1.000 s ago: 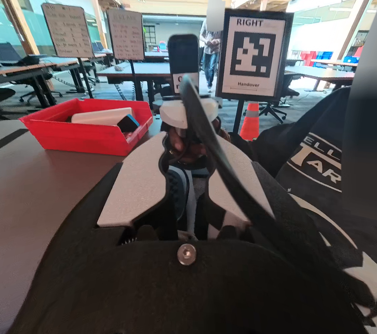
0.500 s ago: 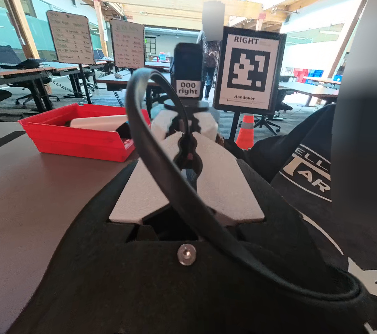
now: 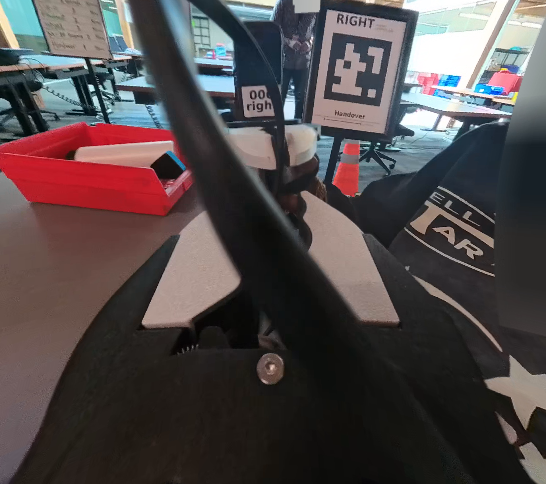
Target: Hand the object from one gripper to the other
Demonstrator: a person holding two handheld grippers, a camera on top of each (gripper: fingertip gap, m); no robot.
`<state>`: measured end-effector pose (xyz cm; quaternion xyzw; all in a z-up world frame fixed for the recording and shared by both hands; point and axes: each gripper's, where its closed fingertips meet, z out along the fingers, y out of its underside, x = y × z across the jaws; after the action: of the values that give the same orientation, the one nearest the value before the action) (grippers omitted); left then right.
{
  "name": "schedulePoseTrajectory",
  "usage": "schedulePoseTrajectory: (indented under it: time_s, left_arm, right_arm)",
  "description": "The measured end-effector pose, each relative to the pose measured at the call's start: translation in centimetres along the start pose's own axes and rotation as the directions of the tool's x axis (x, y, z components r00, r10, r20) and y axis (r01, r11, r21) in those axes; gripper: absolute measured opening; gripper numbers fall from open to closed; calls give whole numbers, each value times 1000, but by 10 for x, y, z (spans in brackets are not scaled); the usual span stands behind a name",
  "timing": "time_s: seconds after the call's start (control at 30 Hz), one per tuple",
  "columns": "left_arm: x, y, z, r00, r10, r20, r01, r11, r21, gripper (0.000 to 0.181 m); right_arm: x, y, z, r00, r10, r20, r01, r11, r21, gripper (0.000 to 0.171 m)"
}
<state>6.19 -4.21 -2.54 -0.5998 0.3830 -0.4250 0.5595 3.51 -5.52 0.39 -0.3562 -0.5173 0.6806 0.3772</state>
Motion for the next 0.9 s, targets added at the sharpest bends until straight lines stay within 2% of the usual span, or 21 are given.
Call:
schedulePoseTrajectory:
  time_s: [0.07,0.13,0.27,0.33,0.43,0.57,0.6,0.73,0.8,0.9]
  left_arm:
    - [3,2,7,1000,-15,-26,15,1000,8,25]
    - [4,0,8,999,-19,-27,20,999,31,8]
    - [2,-5,3,1000,-13,-10,13,999,38,4]
    - [0,-12,-3,1000,-14,12,14,998,69,4]
    - [-3,-24,-16,999,-12,51,6,994,112,3]
    - [-4,-34,-29,997,-3,80,-8,989,146,3]
    - [-4,-35,-30,997,-1,83,-12,989,148,3]
    - [1,-38,-30,997,11,72,-23,987,159,7]
    - [-1,-29,-26,997,13,72,-21,994,106,25]
    - [-1,-12,-16,999,4,43,-5,1000,20,30]
  right_arm:
    - [0,-1,0,1000,-3,-7,3,1000,9,4]
    - [-1,-3,1,1000,-6,-9,6,1000,16,4]
    - [0,-8,-1,1000,-9,-17,10,999,41,4]
    - [3,-8,-5,999,-15,-39,16,999,35,15]
    - [12,10,-7,997,-33,-72,26,995,-100,27]
    - [8,31,-1,998,-47,-39,38,975,-217,19]
    - [6,34,0,998,-55,-24,48,973,-226,9]
    - [6,29,2,999,-38,-26,32,980,-197,4]
    - [5,20,1,1000,-11,-13,9,992,-129,4]
    - [4,10,0,1000,13,-5,-13,998,-67,4]
